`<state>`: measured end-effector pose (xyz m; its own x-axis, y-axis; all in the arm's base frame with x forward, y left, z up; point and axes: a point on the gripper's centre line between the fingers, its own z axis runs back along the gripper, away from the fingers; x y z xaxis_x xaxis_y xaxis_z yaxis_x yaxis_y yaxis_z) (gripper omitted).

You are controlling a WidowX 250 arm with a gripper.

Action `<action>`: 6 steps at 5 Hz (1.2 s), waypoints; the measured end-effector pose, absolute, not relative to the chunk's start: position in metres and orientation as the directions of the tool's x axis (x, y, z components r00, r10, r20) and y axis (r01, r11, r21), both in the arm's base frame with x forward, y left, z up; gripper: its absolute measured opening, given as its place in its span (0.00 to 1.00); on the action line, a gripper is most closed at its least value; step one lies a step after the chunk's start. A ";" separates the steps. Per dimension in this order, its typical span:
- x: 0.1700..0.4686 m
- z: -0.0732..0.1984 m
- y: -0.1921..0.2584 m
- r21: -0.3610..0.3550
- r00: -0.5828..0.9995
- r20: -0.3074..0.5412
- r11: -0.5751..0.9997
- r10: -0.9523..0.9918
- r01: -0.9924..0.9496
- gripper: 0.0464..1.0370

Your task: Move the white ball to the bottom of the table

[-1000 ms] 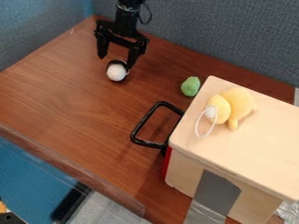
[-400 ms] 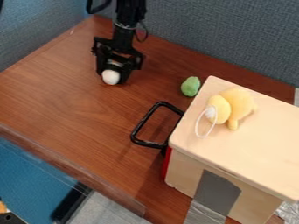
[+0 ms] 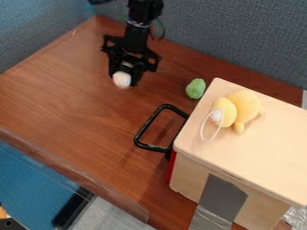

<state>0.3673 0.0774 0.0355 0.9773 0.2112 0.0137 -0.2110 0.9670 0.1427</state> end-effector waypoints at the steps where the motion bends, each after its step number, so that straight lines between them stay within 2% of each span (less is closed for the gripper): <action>1: 0.340 0.032 0.063 0.126 0.979 0.020 0.971 0.202 -0.203 0.55; 3: 0.294 0.005 0.053 0.103 0.985 0.001 0.980 0.172 -0.171 0.55; 5: 0.266 -0.004 0.066 0.073 0.979 -0.017 0.976 0.205 -0.203 0.55; 6: 0.263 0.003 0.071 0.065 0.966 0.002 0.964 0.257 -0.257 0.60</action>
<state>0.2634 0.0706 0.0034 0.9663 0.2574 0.0016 -0.2570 0.9642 0.0650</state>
